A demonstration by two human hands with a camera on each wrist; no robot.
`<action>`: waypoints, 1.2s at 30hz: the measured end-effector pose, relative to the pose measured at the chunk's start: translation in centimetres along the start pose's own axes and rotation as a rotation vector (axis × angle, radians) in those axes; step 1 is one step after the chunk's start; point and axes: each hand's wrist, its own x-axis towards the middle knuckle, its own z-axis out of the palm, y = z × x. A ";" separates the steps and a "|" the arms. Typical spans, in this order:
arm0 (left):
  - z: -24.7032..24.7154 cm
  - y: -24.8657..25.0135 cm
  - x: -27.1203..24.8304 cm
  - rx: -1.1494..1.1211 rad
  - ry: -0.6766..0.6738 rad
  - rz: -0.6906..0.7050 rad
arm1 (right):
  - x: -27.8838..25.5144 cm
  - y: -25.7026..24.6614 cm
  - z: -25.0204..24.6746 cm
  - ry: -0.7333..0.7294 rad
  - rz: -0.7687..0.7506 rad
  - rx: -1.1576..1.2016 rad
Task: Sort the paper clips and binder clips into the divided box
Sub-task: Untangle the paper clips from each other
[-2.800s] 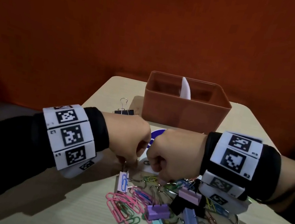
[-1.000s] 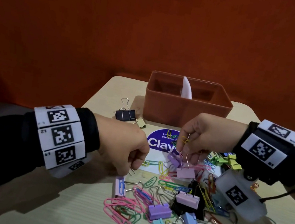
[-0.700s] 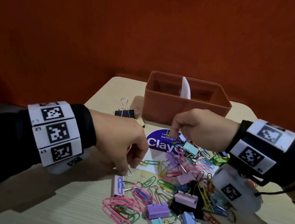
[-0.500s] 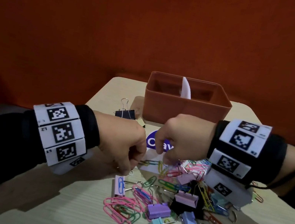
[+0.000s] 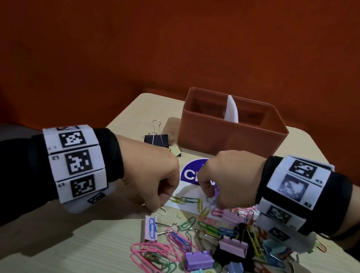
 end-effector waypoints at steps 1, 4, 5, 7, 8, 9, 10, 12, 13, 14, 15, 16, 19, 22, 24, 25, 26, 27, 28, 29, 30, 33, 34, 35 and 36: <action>0.0 0.0 0.1 -0.005 -0.010 -0.004 | 0.0 0.0 0.0 0.002 -0.005 0.006; 0.1 0.1 0.1 0.012 -0.008 0.007 | -0.1 -0.1 0.1 0.029 -0.014 0.022; 0.1 0.2 0.0 0.019 0.001 0.017 | -0.1 -0.1 0.2 0.053 -0.019 0.036; 0.0 0.2 -0.1 0.009 0.035 0.029 | -0.1 -0.1 0.2 0.108 -0.027 0.093; -0.2 0.1 -0.2 -0.008 0.062 0.028 | -0.1 -0.1 0.2 0.133 -0.026 0.130; -0.3 0.0 -0.3 -0.030 0.097 0.025 | 0.1 -0.1 0.2 0.148 -0.024 0.163; -0.5 -0.2 -0.3 -0.054 0.129 0.021 | 0.1 -0.1 0.2 0.147 -0.021 0.182; -0.7 -0.5 -0.2 -0.102 0.179 0.015 | 0.4 -0.3 0.0 0.107 -0.026 0.170; -0.7 -0.6 -0.1 -0.118 0.194 0.012 | 0.5 -0.5 0.0 0.078 -0.030 0.156; -0.8 -0.6 0.1 -0.134 0.203 0.004 | 0.6 -0.6 -0.1 0.051 -0.034 0.143; -0.9 -0.7 0.2 -0.141 0.205 -0.009 | 0.8 -0.7 -0.2 0.032 -0.040 0.132; -1.0 -0.7 0.4 -0.135 0.208 -0.026 | 0.9 -0.8 -0.2 0.022 -0.053 0.125; -1.0 -0.6 0.7 -0.113 0.197 -0.071 | 1.3 -0.9 0.0 0.018 -0.100 0.103; -0.8 -0.3 0.5 -0.079 0.175 -0.037 | 1.3 -1.0 0.2 -0.013 -0.109 0.075; -0.5 -0.1 0.5 -0.004 0.185 0.003 | 1.2 -1.0 0.4 -0.030 -0.117 0.053; -0.5 -0.1 0.6 0.026 0.184 0.011 | 1.2 -1.0 0.5 -0.026 -0.125 0.057; -0.4 0.0 0.8 0.046 0.179 0.016 | 1.1 -0.9 0.6 -0.015 -0.132 0.069; -0.4 0.1 1.0 0.061 0.176 0.020 | 1.0 -0.8 0.6 0.007 -0.135 0.087; -0.4 0.2 1.1 0.076 0.173 0.025 | 0.8 -0.6 0.5 0.033 -0.130 0.117; -0.4 0.3 1.3 0.087 0.168 0.030 | 0.6 -0.3 0.4 0.065 -0.117 0.171; -0.4 0.4 1.4 0.091 0.160 0.032 | 0.3 0.1 0.1 0.099 -0.095 0.247; -0.2 0.4 1.7 0.049 0.121 0.039 | -0.5 1.5 -0.4 0.226 -0.039 0.441; -0.2 0.5 1.8 0.039 0.106 0.039 | -0.7 1.9 -0.5 0.252 -0.031 0.487; -0.1 0.4 1.9 0.041 0.088 0.037 | -0.9 2.2 -0.5 0.260 -0.030 0.533; -0.1 0.4 2.0 0.044 0.073 0.038 | -1.1 2.5 -0.4 0.257 -0.031 0.575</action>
